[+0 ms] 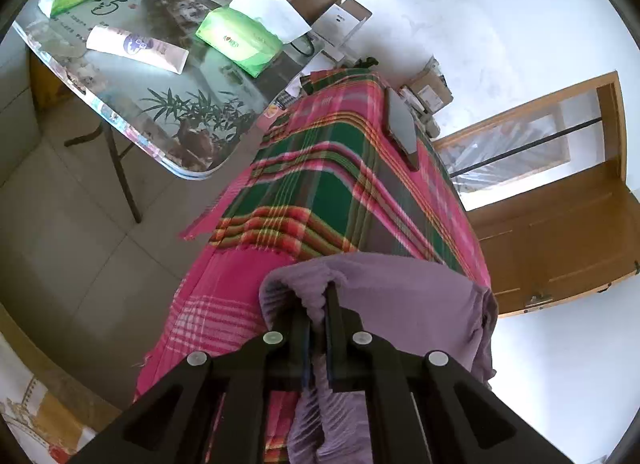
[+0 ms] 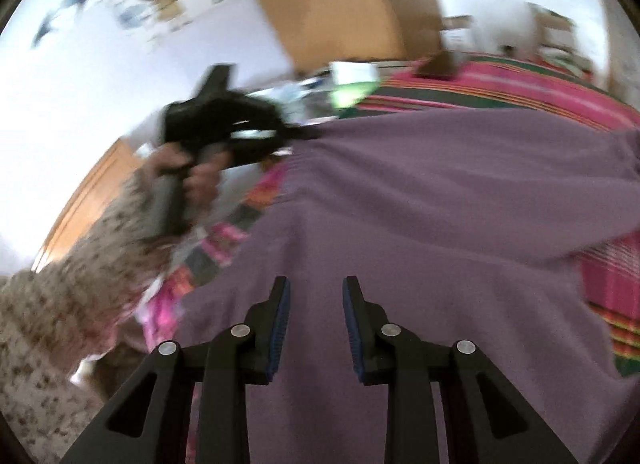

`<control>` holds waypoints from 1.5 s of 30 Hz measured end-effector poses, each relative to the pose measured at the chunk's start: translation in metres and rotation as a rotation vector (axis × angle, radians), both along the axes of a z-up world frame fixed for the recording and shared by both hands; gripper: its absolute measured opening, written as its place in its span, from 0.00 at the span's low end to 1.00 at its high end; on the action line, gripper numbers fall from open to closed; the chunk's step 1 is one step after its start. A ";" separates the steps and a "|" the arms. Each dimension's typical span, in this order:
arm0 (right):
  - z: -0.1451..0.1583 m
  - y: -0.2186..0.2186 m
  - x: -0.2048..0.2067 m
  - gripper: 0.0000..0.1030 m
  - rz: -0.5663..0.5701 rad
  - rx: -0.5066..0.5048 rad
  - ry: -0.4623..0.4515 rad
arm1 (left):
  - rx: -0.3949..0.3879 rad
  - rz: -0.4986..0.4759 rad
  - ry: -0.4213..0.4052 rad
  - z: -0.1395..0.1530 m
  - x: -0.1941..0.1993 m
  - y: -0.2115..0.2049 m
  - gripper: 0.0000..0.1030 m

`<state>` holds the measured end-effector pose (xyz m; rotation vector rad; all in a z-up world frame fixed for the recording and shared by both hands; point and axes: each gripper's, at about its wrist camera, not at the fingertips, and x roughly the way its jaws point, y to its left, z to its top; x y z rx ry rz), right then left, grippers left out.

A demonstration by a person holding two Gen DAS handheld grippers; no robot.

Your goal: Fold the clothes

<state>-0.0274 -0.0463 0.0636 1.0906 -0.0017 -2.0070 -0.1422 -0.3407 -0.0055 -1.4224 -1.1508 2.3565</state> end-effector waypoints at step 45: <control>-0.004 -0.112 0.071 0.06 0.317 0.073 0.106 | -0.092 0.018 -0.015 0.007 0.001 -0.006 0.07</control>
